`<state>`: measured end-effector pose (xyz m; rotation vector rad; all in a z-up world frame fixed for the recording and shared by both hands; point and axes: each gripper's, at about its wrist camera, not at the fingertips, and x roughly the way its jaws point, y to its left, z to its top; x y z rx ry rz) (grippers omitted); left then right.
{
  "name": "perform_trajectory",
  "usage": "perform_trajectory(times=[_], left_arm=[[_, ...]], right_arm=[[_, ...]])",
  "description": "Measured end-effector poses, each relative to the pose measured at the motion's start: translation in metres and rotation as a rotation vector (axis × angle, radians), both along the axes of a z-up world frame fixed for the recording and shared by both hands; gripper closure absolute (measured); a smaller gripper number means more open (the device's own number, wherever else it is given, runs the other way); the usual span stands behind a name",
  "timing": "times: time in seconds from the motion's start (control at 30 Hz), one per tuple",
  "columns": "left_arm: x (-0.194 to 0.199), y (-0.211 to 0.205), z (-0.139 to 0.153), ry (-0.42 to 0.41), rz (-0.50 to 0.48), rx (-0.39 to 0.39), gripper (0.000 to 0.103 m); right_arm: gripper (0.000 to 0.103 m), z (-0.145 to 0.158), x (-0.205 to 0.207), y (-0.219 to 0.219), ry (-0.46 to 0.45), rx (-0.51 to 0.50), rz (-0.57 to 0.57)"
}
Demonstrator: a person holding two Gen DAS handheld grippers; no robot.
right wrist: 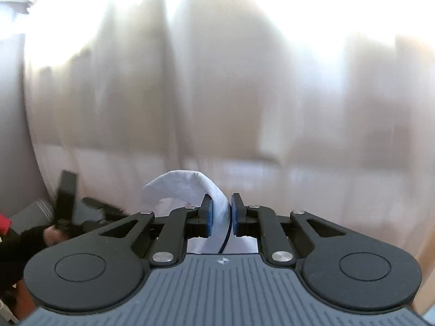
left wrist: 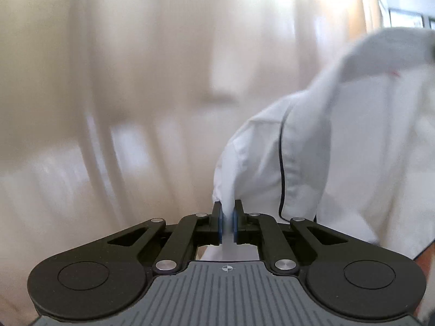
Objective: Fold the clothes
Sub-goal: 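Lay the shirt on the rug and open both grippers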
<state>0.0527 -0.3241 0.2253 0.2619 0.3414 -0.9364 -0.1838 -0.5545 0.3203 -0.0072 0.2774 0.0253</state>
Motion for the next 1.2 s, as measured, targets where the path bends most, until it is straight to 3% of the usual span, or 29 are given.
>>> perform_trajectory(times=[0.07,0.17,0.23,0.3,0.4,0.53,0.57,0.6,0.67,0.73,0.77,0.83,0.93,1.0,1.07,1.2], left_arm=[[-0.002,0.007,0.014,-0.046,0.002,-0.008,0.101],[-0.004,0.029,0.007,-0.075,0.003,0.033,0.099],[-0.003,0.048,-0.019,-0.048,0.010,0.107,0.095],[0.004,0.072,-0.064,0.019,0.056,0.207,0.092],[0.019,0.116,-0.145,0.162,0.162,0.357,0.091],[0.026,0.195,-0.250,0.408,0.332,0.483,0.084],[0.026,0.213,-0.273,0.447,0.379,0.513,0.072],[0.026,0.232,-0.296,0.482,0.428,0.542,0.069],[0.019,0.268,-0.321,0.531,0.502,0.566,0.068],[0.016,0.301,-0.328,0.568,0.568,0.558,0.061],[0.018,0.310,-0.326,0.577,0.598,0.545,0.048],[0.014,0.327,-0.308,0.564,0.642,0.502,0.042],[0.019,0.334,-0.284,0.525,0.661,0.435,0.042],[0.012,0.319,-0.263,0.484,0.610,0.381,0.041],[0.003,0.289,-0.246,0.437,0.533,0.342,0.027],[-0.026,0.200,-0.249,0.394,0.343,0.348,0.018]], right_arm=[[0.087,0.023,-0.016,0.016,-0.038,-0.038,0.044],[0.087,0.019,-0.032,0.051,-0.010,-0.075,0.159],[0.087,-0.006,-0.026,0.074,0.068,-0.055,0.254],[0.087,-0.037,-0.013,0.097,0.158,-0.021,0.349],[0.087,-0.111,0.032,0.136,0.334,0.080,0.495],[0.084,-0.229,0.104,0.193,0.586,0.304,0.640],[0.081,-0.260,0.120,0.210,0.649,0.354,0.664],[0.076,-0.288,0.131,0.227,0.703,0.389,0.676],[0.074,-0.342,0.151,0.260,0.806,0.453,0.694],[0.074,-0.376,0.160,0.279,0.884,0.484,0.692],[0.074,-0.385,0.161,0.282,0.908,0.480,0.681],[0.074,-0.383,0.157,0.273,0.906,0.482,0.670],[0.056,-0.355,0.153,0.232,0.827,0.487,0.608],[0.051,-0.332,0.140,0.192,0.745,0.476,0.522],[0.048,-0.331,0.136,0.151,0.726,0.450,0.411],[0.044,-0.327,0.127,0.070,0.684,0.397,0.189]])
